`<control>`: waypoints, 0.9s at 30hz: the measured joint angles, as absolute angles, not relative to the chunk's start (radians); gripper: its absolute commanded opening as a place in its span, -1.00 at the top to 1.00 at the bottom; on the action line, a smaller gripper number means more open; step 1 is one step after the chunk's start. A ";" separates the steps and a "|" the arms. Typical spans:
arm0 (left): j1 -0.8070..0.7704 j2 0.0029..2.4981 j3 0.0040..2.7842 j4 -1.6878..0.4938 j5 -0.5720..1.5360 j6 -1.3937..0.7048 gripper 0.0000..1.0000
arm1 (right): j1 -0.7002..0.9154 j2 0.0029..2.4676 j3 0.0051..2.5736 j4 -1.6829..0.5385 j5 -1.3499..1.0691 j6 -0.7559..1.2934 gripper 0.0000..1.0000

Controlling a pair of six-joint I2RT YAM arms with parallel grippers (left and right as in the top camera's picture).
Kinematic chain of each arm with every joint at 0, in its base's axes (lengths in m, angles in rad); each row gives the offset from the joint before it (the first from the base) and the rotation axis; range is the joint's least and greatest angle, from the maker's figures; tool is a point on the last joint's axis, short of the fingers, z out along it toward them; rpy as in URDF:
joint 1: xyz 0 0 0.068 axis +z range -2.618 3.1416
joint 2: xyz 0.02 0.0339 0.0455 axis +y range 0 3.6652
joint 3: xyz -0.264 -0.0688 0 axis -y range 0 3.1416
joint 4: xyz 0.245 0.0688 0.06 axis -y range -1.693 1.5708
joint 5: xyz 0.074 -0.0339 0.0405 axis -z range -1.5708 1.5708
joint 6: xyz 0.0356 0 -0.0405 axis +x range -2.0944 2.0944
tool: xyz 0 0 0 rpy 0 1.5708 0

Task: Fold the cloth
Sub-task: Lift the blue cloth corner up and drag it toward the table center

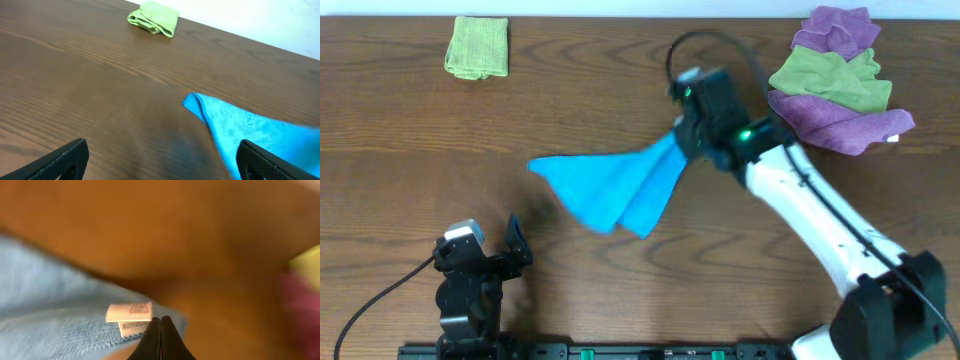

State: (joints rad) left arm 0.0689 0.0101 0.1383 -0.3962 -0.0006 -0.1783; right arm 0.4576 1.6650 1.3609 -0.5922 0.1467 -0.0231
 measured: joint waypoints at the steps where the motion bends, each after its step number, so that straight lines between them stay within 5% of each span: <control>1: 0.069 0.010 0.138 -0.396 -0.001 -0.178 -0.91 | 0.439 1.665 1.388 -0.583 0.165 -0.030 0.97; 8: 0.069 0.010 0.138 -0.396 -0.001 -0.178 -0.91 | 0.282 1.664 1.623 -0.712 0.175 -0.059 0.97; 14: 0.069 0.010 0.138 -0.396 -0.001 -0.178 -0.91 | 0.419 1.660 1.687 -0.913 -0.027 -0.068 0.98; 15: 0.069 0.010 0.138 -0.396 -0.001 -0.178 -0.91 | 0.459 1.661 1.687 -0.935 -0.046 -0.070 0.89; 16: 0.069 0.010 0.138 -0.396 -0.001 -0.178 -0.91 | 0.492 1.662 1.687 -0.953 -0.059 -0.070 0.60; 18: 0.069 0.010 0.138 -0.396 -0.001 -0.178 -0.91 | 0.567 1.662 1.687 -0.979 -0.076 -0.079 -0.32; 21: 0.069 0.010 0.138 -0.396 -0.001 -0.178 -0.91 | 0.631 1.662 1.688 -0.999 -0.046 -0.088 -0.54; 27: 0.069 0.010 0.138 -0.396 -0.001 -0.178 -0.91 | 0.592 1.670 1.683 -1.036 0.107 -0.096 -0.43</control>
State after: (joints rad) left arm 0.0689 0.0101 0.1383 -0.3962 -0.0006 -0.1783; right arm 0.5919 1.6703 1.6829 -1.0363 0.1066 -0.0959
